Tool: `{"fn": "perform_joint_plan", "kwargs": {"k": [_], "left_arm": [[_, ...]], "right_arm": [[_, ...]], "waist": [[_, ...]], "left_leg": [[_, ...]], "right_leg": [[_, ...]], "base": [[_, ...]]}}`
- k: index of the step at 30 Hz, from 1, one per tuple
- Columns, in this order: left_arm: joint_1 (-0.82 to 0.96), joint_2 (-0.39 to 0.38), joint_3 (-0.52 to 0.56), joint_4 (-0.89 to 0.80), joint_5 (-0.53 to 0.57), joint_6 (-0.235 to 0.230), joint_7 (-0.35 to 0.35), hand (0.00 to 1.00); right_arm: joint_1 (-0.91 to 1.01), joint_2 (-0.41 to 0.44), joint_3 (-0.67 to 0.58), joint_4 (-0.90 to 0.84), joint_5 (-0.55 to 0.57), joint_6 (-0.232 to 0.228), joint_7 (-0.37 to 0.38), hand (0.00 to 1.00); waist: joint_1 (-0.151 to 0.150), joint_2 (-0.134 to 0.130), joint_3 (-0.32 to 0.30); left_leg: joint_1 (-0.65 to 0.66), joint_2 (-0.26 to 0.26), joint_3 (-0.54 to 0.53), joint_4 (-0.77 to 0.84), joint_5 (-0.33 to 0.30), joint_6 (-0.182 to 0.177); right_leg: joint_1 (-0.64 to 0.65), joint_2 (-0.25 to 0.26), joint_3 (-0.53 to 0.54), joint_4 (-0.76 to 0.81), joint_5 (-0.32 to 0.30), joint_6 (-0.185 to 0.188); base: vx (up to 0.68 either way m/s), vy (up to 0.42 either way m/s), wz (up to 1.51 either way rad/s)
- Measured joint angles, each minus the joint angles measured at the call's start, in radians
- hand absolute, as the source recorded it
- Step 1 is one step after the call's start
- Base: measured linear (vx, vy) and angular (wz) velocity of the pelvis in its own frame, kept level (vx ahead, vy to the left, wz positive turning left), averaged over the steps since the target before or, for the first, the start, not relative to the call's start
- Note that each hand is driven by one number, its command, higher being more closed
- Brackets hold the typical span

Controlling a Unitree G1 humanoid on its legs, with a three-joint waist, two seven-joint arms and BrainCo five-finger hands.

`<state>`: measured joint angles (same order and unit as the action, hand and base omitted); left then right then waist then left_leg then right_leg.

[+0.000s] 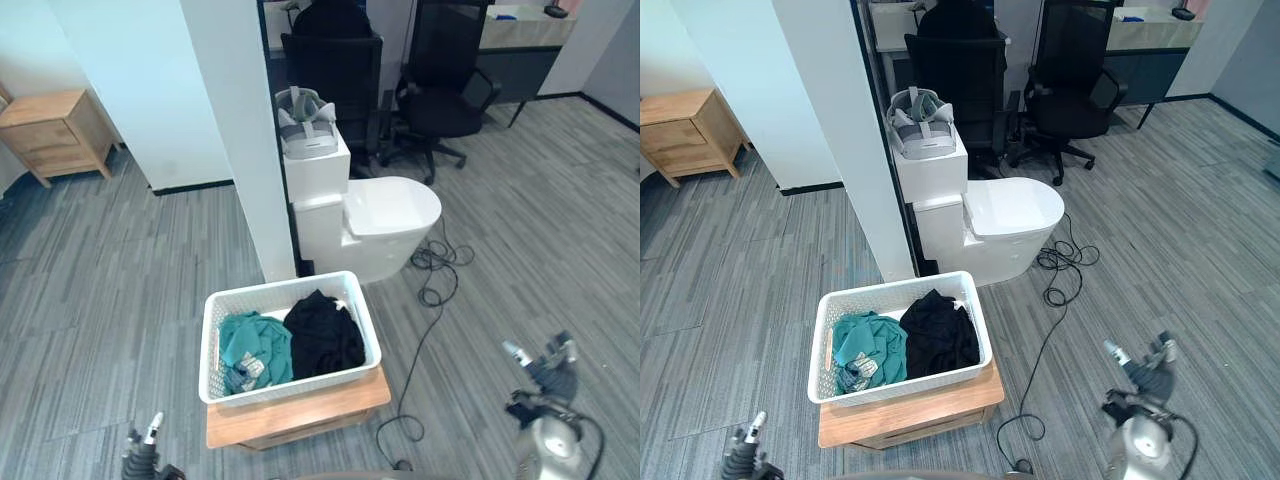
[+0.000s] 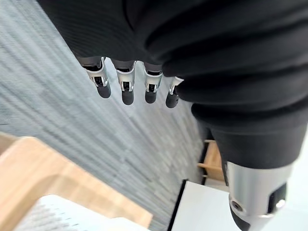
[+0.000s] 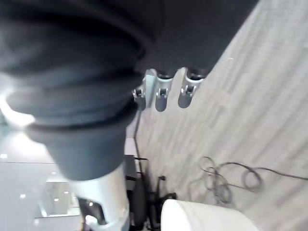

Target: Pick up the laundry basket with both hands and put the clothes into the washing machine.

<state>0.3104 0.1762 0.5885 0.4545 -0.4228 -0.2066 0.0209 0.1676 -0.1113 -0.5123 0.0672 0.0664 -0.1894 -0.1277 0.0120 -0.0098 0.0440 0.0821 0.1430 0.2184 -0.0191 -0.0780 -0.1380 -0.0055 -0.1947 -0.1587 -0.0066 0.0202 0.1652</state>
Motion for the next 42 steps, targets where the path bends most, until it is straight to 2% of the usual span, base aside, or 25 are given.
{"fn": "perform_joint_plan", "kwargs": {"k": [2, 3, 5, 7, 9, 11, 14, 20, 23, 26, 27, 28, 29, 31, 37, 39, 42], "left_arm": [[-0.035, 0.069, 0.012, -0.021, 0.009, -0.007, 0.006, 0.0], [-0.073, 0.124, 0.012, -0.017, 0.027, -0.016, 0.01, 0.0], [-0.121, 0.176, 0.006, 0.008, 0.046, -0.025, 0.019, 0.0], [-0.223, 0.266, -0.027, 0.11, 0.084, -0.024, 0.027, 0.0], [-0.295, 0.327, -0.082, 0.183, 0.112, -0.018, 0.025, 0.0], [-0.371, 0.376, -0.147, 0.255, 0.167, -0.003, 0.023, 0.0], [-0.451, 0.403, -0.199, 0.305, 0.251, 0.006, 0.022, 0.0], [-0.552, 0.431, -0.299, 0.4, 0.318, 0.025, 0.021, 0.0], [-0.575, 0.431, -0.347, 0.427, 0.343, 0.031, 0.004, 0.0], [-0.626, 0.43, -0.394, 0.492, 0.359, 0.053, -0.014, 0.0], [-0.655, 0.43, -0.422, 0.513, 0.39, 0.071, -0.023, 0.0], [-0.748, 0.42, -0.491, 0.536, 0.446, 0.092, -0.043, 0.0], [-0.772, 0.412, -0.515, 0.537, 0.459, 0.094, -0.044, 0.0], [-0.811, 0.389, -0.52, 0.537, 0.474, 0.096, -0.043, 0.0], [-0.916, 0.323, -0.554, 0.611, 0.473, 0.138, 0.009, 0.0], [-0.955, 0.273, -0.555, 0.616, 0.47, 0.14, 0.034, 0.0], [-0.972, 0.253, -0.552, 0.617, 0.445, 0.151, 0.073, 0.0]], "right_arm": [[-0.042, -0.032, 0.012, 0.0, 0.0, -0.001, 0.004, 0.0], [-0.084, -0.069, 0.049, 0.011, 0.001, -0.001, 0.006, 0.0], [-0.142, -0.118, 0.109, 0.048, 0.002, -0.001, 0.019, 0.0], [-0.265, -0.185, 0.223, 0.118, 0.006, 0.0, 0.045, 0.0], [-0.345, -0.214, 0.293, 0.166, 0.017, 0.001, 0.057, 0.0], [-0.432, -0.238, 0.36, 0.248, 0.048, 0.004, 0.069, 0.0], [-0.501, -0.268, 0.392, 0.336, 0.094, 0.023, 0.075, 0.0], [-0.632, -0.317, 0.411, 0.439, 0.161, 0.052, 0.066, 0.0], [-0.65, -0.32, 0.436, 0.469, 0.16, 0.064, 0.063, 0.0], [-0.687, -0.311, 0.496, 0.518, 0.158, 0.091, 0.064, 0.0], [-0.716, -0.288, 0.527, 0.55, 0.154, 0.096, 0.066, 0.0], [-0.785, -0.238, 0.588, 0.603, 0.127, 0.121, 0.085, 0.0], [-0.807, -0.222, 0.607, 0.621, 0.119, 0.126, 0.09, 0.0], [-0.819, -0.201, 0.611, 0.623, 0.115, 0.129, 0.093, 0.0], [-0.902, -0.139, 0.685, 0.707, 0.062, 0.14, 0.092, 0.0], [-0.933, -0.088, 0.707, 0.736, 0.04, 0.149, 0.09, 0.0], [-0.97, -0.06, 0.691, 0.772, 0.024, 0.155, 0.073, 0.0]], "waist": [[0.001, -0.004, 0.007], [0.001, -0.008, 0.01], [0.002, -0.013, 0.017], [0.003, -0.019, 0.049], [0.005, -0.018, 0.081], [0.012, -0.013, 0.115], [0.03, -0.007, 0.164], [0.028, 0.003, 0.268], [0.027, 0.006, 0.272], [0.027, 0.006, 0.306], [0.027, 0.007, 0.319], [0.029, 0.007, 0.351], [0.029, 0.007, 0.356], [0.024, 0.007, 0.366], [0.022, 0.007, 0.367], [0.023, 0.007, 0.369], [0.023, 0.005, 0.375]], "left_leg": [[-0.007, -0.001, -0.009, 0.001, 0.0, 0.0], [-0.013, -0.001, -0.016, 0.002, 0.0, 0.0], [-0.018, -0.001, -0.023, 0.004, 0.0, 0.0], [-0.021, -0.001, -0.028, 0.018, 0.0, 0.0], [-0.034, -0.001, -0.035, 0.031, 0.0, 0.0], [-0.066, 0.001, -0.041, 0.044, 0.001, 0.002], [-0.105, 0.001, -0.051, 0.071, 0.001, 0.002], [-0.159, 0.001, -0.052, 0.105, 0.003, 0.004], [-0.184, 0.001, -0.048, 0.107, 0.003, 0.004], [-0.192, 0.003, -0.03, 0.122, 0.003, 0.004], [-0.194, 0.007, -0.019, 0.124, 0.003, 0.004], [-0.205, 0.021, 0.004, 0.127, 0.003, 0.004], [-0.212, 0.024, 0.01, 0.131, 0.003, 0.004], [-0.214, 0.027, 0.017, 0.134, 0.003, 0.004], [-0.216, 0.03, 0.057, 0.134, 0.003, 0.004], [-0.216, 0.03, 0.063, 0.134, 0.004, 0.003], [-0.216, 0.032, 0.074, 0.133, 0.006, 0.002]], "right_leg": [[-0.002, -0.001, -0.004, -0.001, 0.001, -0.001], [-0.002, -0.001, -0.008, -0.002, 0.001, -0.001], [-0.002, -0.001, -0.009, -0.004, 0.001, -0.001], [-0.001, -0.002, -0.01, -0.004, 0.001, -0.002], [-0.005, -0.003, -0.014, -0.004, 0.002, -0.003], [-0.035, -0.003, -0.014, 0.007, 0.004, -0.006], [-0.067, -0.006, -0.014, 0.026, 0.005, -0.007], [-0.128, -0.011, -0.002, 0.061, 0.01, -0.013], [-0.162, -0.011, 0.007, 0.071, 0.012, -0.016], [-0.18, -0.01, 0.029, 0.077, 0.017, -0.023], [-0.193, -0.004, 0.044, 0.081, 0.021, -0.028], [-0.221, 0.013, 0.069, 0.081, 0.037, -0.036], [-0.232, 0.016, 0.077, 0.081, 0.043, -0.038], [-0.237, 0.019, 0.084, 0.081, 0.046, -0.037], [-0.261, 0.027, 0.122, 0.071, 0.07, -0.044], [-0.263, 0.029, 0.132, 0.063, 0.08, -0.047], [-0.263, 0.033, 0.142, 0.044, 0.098, -0.052]], "base": [[0.07, 0.0, 0.09], [0.05, 0.004, 0.13], [0.04, 0.004, 0.1], [0.01, -0.002, 0.06], [-0.03, -0.009, 0.08], [-0.07, -0.017, 0.05], [-0.07, -0.015, 0.05], [-0.06, -0.01, -0.03], [-0.04, -0.007, -0.09], [-0.03, -0.006, -0.2], [-0.12, -0.043, -0.45], [-0.12, -0.05, -0.5], [-0.12, -0.052, -0.39], [-0.05, -0.02, -0.14], [-0.03, -0.006, -0.18], [-0.03, -0.002, -0.12], [-0.04, -0.006, -0.1]]}}
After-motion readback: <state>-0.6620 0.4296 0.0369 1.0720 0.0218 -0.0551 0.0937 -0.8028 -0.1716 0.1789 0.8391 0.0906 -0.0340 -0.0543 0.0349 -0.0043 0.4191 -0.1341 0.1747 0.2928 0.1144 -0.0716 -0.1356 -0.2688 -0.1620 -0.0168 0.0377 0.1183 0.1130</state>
